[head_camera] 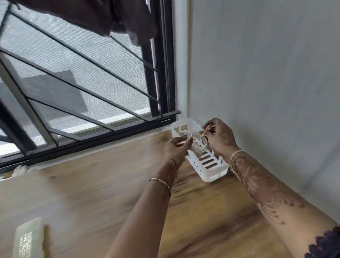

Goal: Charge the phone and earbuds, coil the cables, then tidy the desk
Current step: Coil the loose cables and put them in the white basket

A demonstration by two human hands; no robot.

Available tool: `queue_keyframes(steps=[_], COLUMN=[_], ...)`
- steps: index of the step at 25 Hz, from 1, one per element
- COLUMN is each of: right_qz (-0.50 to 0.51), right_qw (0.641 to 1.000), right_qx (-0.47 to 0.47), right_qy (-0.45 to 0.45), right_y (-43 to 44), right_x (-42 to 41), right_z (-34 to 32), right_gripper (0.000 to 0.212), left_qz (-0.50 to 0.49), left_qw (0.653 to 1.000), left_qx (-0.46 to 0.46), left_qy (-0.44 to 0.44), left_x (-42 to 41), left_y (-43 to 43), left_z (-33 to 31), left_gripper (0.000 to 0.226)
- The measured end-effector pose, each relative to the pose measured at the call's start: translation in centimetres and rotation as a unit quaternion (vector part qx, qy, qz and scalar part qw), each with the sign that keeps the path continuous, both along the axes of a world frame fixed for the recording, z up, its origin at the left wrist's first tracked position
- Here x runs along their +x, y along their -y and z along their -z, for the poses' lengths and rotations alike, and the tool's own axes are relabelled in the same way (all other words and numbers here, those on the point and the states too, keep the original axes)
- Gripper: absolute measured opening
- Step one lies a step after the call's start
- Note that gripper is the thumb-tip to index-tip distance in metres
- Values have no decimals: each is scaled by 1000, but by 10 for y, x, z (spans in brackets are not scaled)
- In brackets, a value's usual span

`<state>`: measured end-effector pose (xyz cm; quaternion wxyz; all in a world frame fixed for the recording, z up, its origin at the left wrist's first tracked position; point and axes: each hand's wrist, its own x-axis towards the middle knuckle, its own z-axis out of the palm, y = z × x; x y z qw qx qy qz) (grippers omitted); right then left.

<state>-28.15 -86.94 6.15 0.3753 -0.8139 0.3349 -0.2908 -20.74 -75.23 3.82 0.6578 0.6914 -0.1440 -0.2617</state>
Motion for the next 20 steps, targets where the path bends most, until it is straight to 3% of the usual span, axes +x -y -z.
queue_keyframes(steps=[5, 9, 20], right_qz=[-23, -76, -134], right_qw=[991, 975, 956], right_qx=[-86, -119, -90], right_qy=[-105, -172, -247], right_y=[24, 29, 32], right_x=[-6, 1, 10], right_z=[11, 25, 54], right_gripper=[17, 20, 16], left_qz=[-35, -46, -81], left_qw=[996, 995, 993], left_qx=[75, 87, 68], left_qy=[17, -21, -56], left_x=[3, 7, 3], left_y=[25, 27, 24], left_z=[18, 28, 33], left_gripper=[25, 29, 25])
